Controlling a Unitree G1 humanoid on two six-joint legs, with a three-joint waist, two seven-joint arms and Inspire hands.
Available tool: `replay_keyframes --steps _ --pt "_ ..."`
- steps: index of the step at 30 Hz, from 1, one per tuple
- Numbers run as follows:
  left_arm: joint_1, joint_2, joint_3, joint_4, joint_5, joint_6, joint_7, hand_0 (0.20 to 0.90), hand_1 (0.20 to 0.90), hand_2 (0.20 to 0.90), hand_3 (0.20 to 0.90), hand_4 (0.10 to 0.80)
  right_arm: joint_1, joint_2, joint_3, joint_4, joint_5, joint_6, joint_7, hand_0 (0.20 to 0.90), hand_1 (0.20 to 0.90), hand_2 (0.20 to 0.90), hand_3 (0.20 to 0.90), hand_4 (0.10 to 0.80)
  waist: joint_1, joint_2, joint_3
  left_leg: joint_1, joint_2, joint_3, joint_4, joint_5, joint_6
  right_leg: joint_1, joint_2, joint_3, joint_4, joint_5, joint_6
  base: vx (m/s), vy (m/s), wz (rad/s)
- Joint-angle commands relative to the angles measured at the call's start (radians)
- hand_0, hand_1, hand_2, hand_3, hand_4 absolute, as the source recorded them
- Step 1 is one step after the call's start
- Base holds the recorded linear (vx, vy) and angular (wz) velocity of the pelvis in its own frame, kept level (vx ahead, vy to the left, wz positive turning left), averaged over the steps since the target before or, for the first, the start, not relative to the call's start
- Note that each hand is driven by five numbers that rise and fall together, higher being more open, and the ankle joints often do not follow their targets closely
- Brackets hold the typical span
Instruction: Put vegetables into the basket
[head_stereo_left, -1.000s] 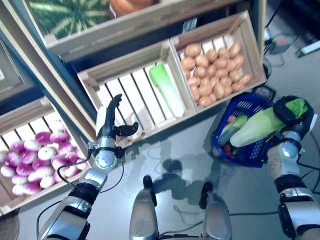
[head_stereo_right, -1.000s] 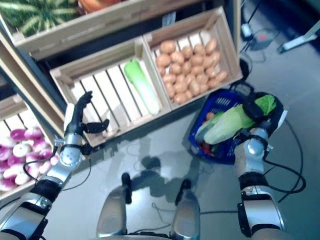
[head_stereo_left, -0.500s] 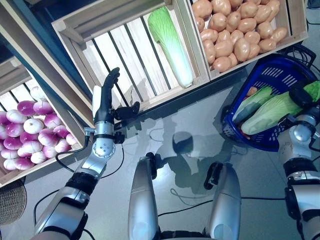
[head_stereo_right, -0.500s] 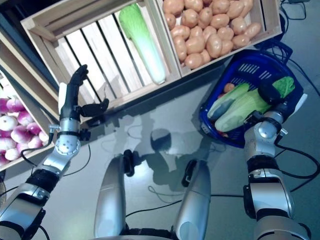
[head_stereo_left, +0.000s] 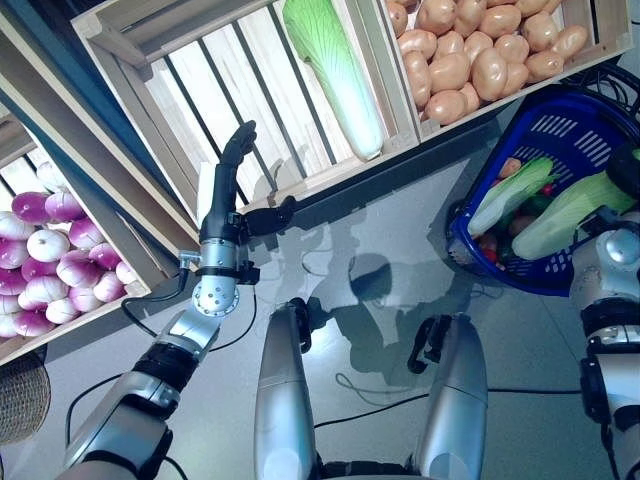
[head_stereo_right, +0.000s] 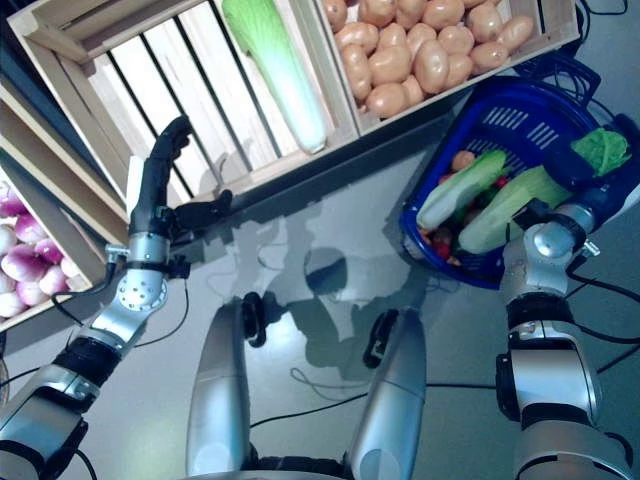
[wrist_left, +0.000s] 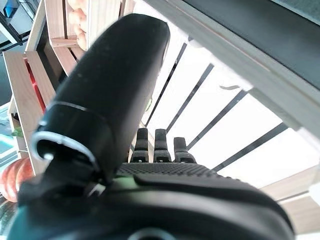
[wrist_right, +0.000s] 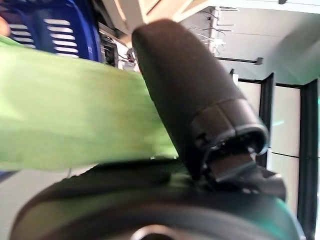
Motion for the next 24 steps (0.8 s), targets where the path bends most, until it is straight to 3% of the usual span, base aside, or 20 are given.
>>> replay_keyframes --steps 1,11,15,18,21,24 --pt "-0.088 0.055 0.019 -0.071 0.012 -0.142 0.083 0.900 0.900 0.900 0.900 0.800 -0.077 -0.130 0.014 0.003 -0.076 -0.056 -0.042 0.900 0.900 0.900 0.900 0.800 0.001 0.022 -0.047 0.145 0.013 0.016 -0.007 -0.183 0.019 0.088 0.013 -0.001 -0.119 0.068 -0.021 0.031 0.034 -0.03" --pt "-0.067 0.105 0.085 -0.088 0.027 -0.171 0.128 0.900 0.900 0.900 0.900 0.800 0.006 -0.119 -0.002 -0.019 -0.040 -0.038 0.036 0.900 0.900 0.900 0.900 0.800 -0.002 0.005 -0.093 0.287 0.033 0.051 -0.142 -0.144 0.025 0.218 0.023 -0.023 -0.221 0.095 -0.027 0.056 0.014 -0.02" --pt "-0.099 0.143 0.116 -0.089 0.063 -0.147 0.155 0.900 0.900 0.900 0.900 0.800 0.012 -0.123 0.001 -0.021 -0.038 -0.025 0.060 0.900 0.900 0.900 0.900 0.800 -0.007 0.000 -0.113 0.329 0.039 0.068 -0.184 -0.130 0.023 0.257 0.028 -0.027 -0.255 0.102 -0.029 0.060 0.026 -0.10" --pt "-0.145 0.201 0.124 -0.082 0.197 -0.099 0.242 0.900 0.900 0.900 0.900 0.800 0.011 -0.127 0.007 -0.024 -0.032 -0.021 0.088 0.900 0.900 0.900 0.900 0.800 -0.011 -0.002 -0.126 0.342 0.041 0.075 -0.192 -0.130 0.021 0.271 0.028 -0.027 -0.264 0.101 -0.029 0.046 0.018 -0.03" --pt "-0.212 0.261 0.098 -0.035 0.322 -0.035 0.284 0.900 0.900 0.900 0.900 0.800 -0.007 -0.134 0.030 -0.024 -0.020 -0.010 0.124 0.900 0.900 0.900 0.900 0.800 -0.019 0.000 -0.129 0.340 0.046 0.079 -0.191 -0.130 0.017 0.266 0.028 -0.022 -0.263 0.101 -0.029 -0.003 0.030 0.01" --pt "-0.346 0.330 -0.019 0.118 0.389 0.053 0.271 0.900 0.900 0.900 0.900 0.800 -0.050 -0.143 0.080 0.016 -0.002 -0.006 0.173 0.900 0.900 0.900 0.900 0.800 -0.034 0.003 -0.130 0.330 0.055 0.086 -0.187 -0.128 0.014 0.250 0.027 -0.015 -0.256 0.101 -0.025 -0.010 0.063 -0.03"
